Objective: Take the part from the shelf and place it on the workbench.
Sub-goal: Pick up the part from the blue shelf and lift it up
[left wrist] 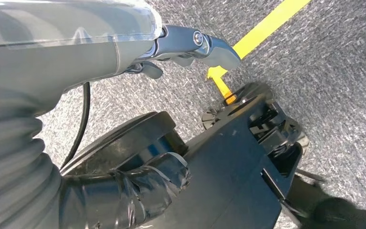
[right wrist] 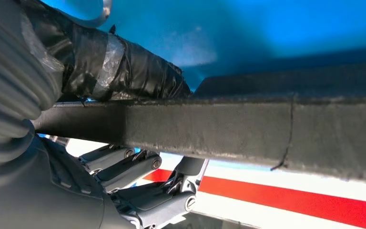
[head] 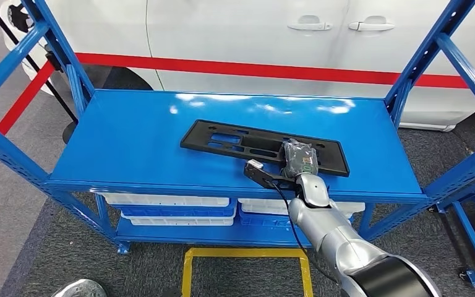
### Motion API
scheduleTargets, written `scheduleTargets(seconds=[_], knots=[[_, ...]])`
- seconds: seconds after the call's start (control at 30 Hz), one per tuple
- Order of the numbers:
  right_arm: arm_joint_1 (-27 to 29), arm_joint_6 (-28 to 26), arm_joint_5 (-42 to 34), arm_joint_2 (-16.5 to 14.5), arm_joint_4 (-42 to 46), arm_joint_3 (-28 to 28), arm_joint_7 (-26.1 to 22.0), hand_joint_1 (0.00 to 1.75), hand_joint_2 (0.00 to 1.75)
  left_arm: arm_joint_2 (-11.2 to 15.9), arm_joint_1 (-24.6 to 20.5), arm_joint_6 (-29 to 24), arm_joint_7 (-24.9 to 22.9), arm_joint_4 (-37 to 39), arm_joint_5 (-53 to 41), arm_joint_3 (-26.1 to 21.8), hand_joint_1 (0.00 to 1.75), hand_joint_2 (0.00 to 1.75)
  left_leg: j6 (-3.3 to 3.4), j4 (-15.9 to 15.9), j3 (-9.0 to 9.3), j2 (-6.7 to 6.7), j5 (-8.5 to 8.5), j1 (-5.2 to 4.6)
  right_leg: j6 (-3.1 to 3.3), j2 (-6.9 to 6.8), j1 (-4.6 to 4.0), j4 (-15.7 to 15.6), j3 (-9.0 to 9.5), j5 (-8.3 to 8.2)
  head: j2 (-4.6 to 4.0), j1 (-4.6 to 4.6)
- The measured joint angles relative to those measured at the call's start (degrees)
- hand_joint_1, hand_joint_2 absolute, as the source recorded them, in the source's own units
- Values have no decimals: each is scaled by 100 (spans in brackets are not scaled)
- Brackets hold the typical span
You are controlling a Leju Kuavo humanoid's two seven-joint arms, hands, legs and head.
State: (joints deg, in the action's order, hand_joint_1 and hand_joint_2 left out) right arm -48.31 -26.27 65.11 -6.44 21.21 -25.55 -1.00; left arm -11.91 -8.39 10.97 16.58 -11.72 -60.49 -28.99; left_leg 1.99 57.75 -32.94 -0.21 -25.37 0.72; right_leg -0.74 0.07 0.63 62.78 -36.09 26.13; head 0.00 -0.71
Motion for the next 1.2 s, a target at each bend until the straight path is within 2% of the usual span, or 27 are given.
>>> scheduleTargets(seconds=[0.03, 0.07, 0.1, 0.17, 0.2, 0.27, 0.33, 0.37, 0.4, 0.43, 0.5, 0.53, 0.57, 0.67, 0.73, 0.77, 0.83, 0.87, 0.9, 0.93, 1.0, 1.03, 1.07, 1.1, 1.2], knots=[[-47, 5, 86, 17, 1, -22, 48, 175, 175, 1, -4, 4, -3, 0, 4, 14, 0, 175, -23, 17, -16, -5, -9, -10, 18, -1, -11, -250, 110, -76, 0, -1], [-88, 14, 180, 40, 1, -47, 103, 175, 175, 1, -6, 7, -7, 0, 8, 32, 0, 175, -47, 28, -32, -9, -12, -20, 32, -2, -24, -374, 155, -93, 0, -1], [-129, 28, 270, 65, 2, -72, 156, 175, 175, 2, -6, 9, -11, 0, 14, 49, 0, 175, -73, 28, -45, -13, -7, -30, 45, -3, -38, -385, 147, -86, 0, -2], [-247, 96, 429, 122, 12, -118, 247, 175, 175, 4, 1, 11, -23, 0, 25, 75, 0, 175, -130, 39, -65, -16, -17, -29, 103, -5, -12, -410, 134, -117, 0, -2], [-329, 139, 501, 150, 23, -140, 283, 175, 175, 5, 3, 10, -28, 0, 30, 84, 0, 175, -163, 131, -113, -13, -84, -25, 146, -9, 5, -429, 135, -135, 0, -5], [-499, 220, 645, 205, 50, -180, 350, 175, 175, 7, 5, 9, -33, 0, 34, 99, 0, 175, -224, 654, -360, -8, -387, -6, 209, -13, 23, -454, 137, -159, 0, -8], [-629, 305, 771, 258, 67, -207, 393, 175, 175, 7, 7, 10, -33, 0, 42, 110, 0, 175, -268, 1417, -729, -6, -706, 6, 231, -9, 15, -448, 128, -157, 0, -8], [-675, 338, 811, 282, 73, -216, 403, 175, 175, 7, 8, 10, -33, 0, 45, 113, 0, 175, -279, 1647, -853, -6, -744, 7, 232, -8, 11, -441, 127, -153, 0, -8], [-716, 368, 838, 304, 83, -227, 408, 175, 175, 7, 8, 10, -33, 0, 47, 114, 0, 175, -280, 1661, -878, -6, -668, 7, 231, -7, 10, -432, 127, -145, 0, -8], [-752, 389, 858, 322, 97, -237, 414, 175, 175, 8, 7, 10, -33, 0, 49, 115, 0, 175, -270, 1442, -790, -5, -488, 7, 224, -5, 9, -421, 130, -135, 0, -8], [-819, 409, 884, 346, 129, -251, 438, 175, 175, 14, 7, 9, -35, 0, 50, 117, 0, 175, -218, 648, -431, -2, -76, -2, 198, 1, 1, -399, 133, -109, 0, -8], [-851, 410, 897, 357, 140, -257, 455, 175, 175, 16, 5, 9, -37, 0, 50, 120, 0, 175, -186, 321, -285, -4, 37, -13, 177, 4, -8, -390, 123, -103, 0, -8], [-877, 409, 907, 368, 145, -265, 470, 175, 175, 19, 4, 9, -39, 0, 50, 123, 0, 175, -157, 132, -207, -6, 79, -26, 153, 3, -16, -386, 110, -103, 0, -7], [-908, 403, 928, 392, 156, -290, 488, 175, 175, 22, 13, 5, -51, 0, 50, 145, 0, 175, -77, 15, -174, -9, 84, -25, 64, -2, -22, -400, 95, -106, 0, -8], [-934, 399, 932, 410, 171, -293, 486, 175, 175, 22, 7, 2, -55, 0, 50, 169, 0, 175, -7, -55, -139, 0, 122, 7, 14, -1, -22, -205, 8, 43, 0, -4], [-949, 399, 931, 419, 176, -294, 484, 175, 175, 21, 2, 1, -56, 0, 51, 183, 0, 175, 16, -78, -127, 4, 133, 17, -4, -1, -15, 72, -121, 201, 0, -2], [-956, 399, 927, 428, 175, -295, 475, 175, 175, 21, -4, 1, -56, 0, 52, 205, 0, 175, 37, -78, -127, 3, 130, 14, -35, -1, -4, 820, -483, 525, 0, -1], [-939, 399, 924, 431, 175, -295, 472, 175, 175, 21, -2, 1, -56, 0, 53, 213, 0, 175, 42, -73, -126, 0, 125, 14, -49, -2, 8, 1097, -628, 592, 0, 0], [-920, 397, 920, 432, 175, -295, 468, 175, 175, 21, 1, 1, -57, 0, 56, 217, 0, 175, 41, -62, -126, -7, 116, 15, -60, -3, 23, 1164, -680, 542, 0, 0], [-908, 393, 913, 434, 175, -295, 465, 175, 175, 21, 3, 1, -60, 0, 60, 222, 0, 175, 33, -46, -126, -16, 104, 18, -66, -4, 41, 1017, -629, 393, 0, 0], [-908, 373, 900, 434, 181, -295, 452, 175, 175, 19, 4, 1, -63, 0, 74, 234, 0, 175, -8, 12, -132, -30, 54, 26, -67, -6, 66, 316, -313, 13, 0, 0], [-916, 353, 894, 427, 188, -296, 443, 175, 175, 18, -1, 1, -65, 0, 81, 239, 0, 175, -40, 56, -148, -33, 25, 15, -59, -7, 62, -1, -168, -91, 0, 1], [-922, 330, 889, 416, 197, -296, 430, 175, 175, 17, -8, 1, -66, 0, 88, 244, 0, 175, -72, 86, -167, -32, 5, 6, -41, -4, 55, -191, -81, -130, 0, -3], [-921, 309, 885, 403, 206, -297, 419, 175, 175, 17, -14, 2, -69, 0, 93, 247, 0, 175, -101, 103, -184, -32, -7, -3, -18, -1, 41, -254, -54, -105, 0, -7], [-894, 274, 886, 360, 220, -298, 400, 175, 175, 19, -15, 9, -82, 0, 97, 256, 0, 175, -175, 125, -189, -27, -40, 7, 92, 5, 29, -279, -41, -107, 0, -11]])
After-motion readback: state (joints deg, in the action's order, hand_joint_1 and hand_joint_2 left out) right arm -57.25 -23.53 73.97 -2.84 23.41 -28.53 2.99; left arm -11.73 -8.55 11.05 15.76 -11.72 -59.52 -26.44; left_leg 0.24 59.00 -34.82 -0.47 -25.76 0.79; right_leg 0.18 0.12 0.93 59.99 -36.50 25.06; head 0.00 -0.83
